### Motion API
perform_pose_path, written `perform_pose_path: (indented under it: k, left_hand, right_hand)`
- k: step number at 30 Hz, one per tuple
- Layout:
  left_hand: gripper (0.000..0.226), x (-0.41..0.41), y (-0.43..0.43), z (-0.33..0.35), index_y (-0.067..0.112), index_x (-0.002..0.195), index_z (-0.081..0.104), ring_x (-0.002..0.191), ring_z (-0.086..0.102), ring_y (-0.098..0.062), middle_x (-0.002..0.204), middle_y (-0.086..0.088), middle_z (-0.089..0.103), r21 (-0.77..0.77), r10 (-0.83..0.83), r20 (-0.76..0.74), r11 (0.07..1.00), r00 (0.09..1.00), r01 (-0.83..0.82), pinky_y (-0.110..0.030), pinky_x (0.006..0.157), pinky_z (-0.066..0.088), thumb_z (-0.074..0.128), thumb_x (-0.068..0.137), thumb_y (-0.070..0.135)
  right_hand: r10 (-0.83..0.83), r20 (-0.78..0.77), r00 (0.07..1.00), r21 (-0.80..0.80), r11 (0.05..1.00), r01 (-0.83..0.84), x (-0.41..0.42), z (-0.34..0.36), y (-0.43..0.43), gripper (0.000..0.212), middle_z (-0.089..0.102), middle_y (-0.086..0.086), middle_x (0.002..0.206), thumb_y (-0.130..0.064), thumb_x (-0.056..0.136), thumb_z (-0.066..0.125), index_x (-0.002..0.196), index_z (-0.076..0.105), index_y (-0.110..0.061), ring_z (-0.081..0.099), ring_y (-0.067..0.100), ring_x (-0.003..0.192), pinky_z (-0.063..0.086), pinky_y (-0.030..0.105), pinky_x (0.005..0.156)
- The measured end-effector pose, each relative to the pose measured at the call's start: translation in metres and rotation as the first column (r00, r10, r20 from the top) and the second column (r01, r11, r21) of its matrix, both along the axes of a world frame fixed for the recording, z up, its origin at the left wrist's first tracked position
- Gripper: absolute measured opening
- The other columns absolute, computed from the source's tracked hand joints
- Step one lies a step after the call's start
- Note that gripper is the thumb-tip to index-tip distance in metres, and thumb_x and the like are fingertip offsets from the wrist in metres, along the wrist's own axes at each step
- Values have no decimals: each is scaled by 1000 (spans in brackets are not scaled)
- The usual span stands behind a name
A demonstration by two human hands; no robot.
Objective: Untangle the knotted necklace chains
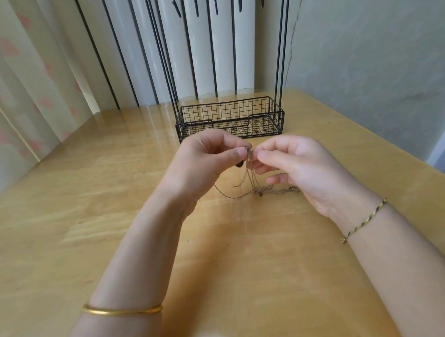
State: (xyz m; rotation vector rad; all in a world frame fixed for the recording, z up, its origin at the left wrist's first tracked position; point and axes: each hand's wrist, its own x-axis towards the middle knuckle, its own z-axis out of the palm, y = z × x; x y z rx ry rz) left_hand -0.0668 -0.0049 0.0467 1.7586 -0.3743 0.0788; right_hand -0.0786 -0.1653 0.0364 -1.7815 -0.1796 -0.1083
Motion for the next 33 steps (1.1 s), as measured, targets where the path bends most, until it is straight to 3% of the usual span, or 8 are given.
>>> perform_pose_path:
  k: [6,10,15,18,22,26,30,33]
  left_hand:
    - [7,-1,-1,1,7,91,65,53,54,5,69,3,62,-19,16,16,1000,1000,-15,-5,51,37,66,85,3]
    - [18,1,-1,1,11,102,63,52,53,4,70,0,62,-23,12,16,1000,1000,-12,-6,51,36,66,85,2]
    - [17,2,2,0,14,101,63,61,57,0,67,7,64,-17,0,4,1000,1000,1,-9,53,38,63,88,3]
    - [16,3,2,0,17,101,64,66,58,-3,70,9,66,2,1,4,1000,1000,-1,-15,55,40,63,89,6]
    - [17,3,2,0,19,97,63,69,61,-5,72,8,67,-8,-3,-6,1000,1000,3,-16,60,46,62,89,4]
    - [15,2,1,0,17,95,61,67,65,-8,71,6,69,-33,-19,-26,999,999,18,-18,62,48,62,89,4]
    - [12,3,4,1,15,95,63,65,59,-9,72,5,67,-43,-19,-16,999,1000,18,-24,69,46,60,91,4]
    - [13,3,8,2,14,93,63,69,52,-11,72,5,66,-70,-32,-18,997,999,31,-23,70,44,57,92,3]
  right_hand:
    - [-26,64,998,-7,1000,27,1,-4,2,4,69,-1,83,-15,84,67,82,69,-18,62,7,78,50,25,68]
    - [-60,174,983,-72,995,73,2,-4,4,11,65,-9,75,-13,83,69,76,67,-21,57,0,71,47,16,64]
    - [-88,224,971,-76,991,107,4,-2,3,16,64,-5,77,-9,86,62,75,63,-21,59,10,76,48,25,71]
    - [-20,219,976,-58,998,33,2,-2,4,16,67,-2,86,-6,85,63,84,66,-21,63,13,82,48,19,69]
    - [-13,269,963,-69,997,33,1,-3,8,19,69,5,86,-4,82,69,83,65,-22,66,16,76,53,24,70]
    - [-72,347,935,-101,988,113,2,-4,8,16,68,-1,76,-5,80,71,76,64,-19,61,8,67,50,20,67]
    - [-31,308,951,-87,994,60,0,1,5,13,63,-6,74,-7,82,68,77,63,-18,56,2,67,45,14,64]
    - [18,197,980,65,997,-31,-2,3,1,12,63,-1,76,-5,85,64,77,61,-14,58,8,74,48,22,65]
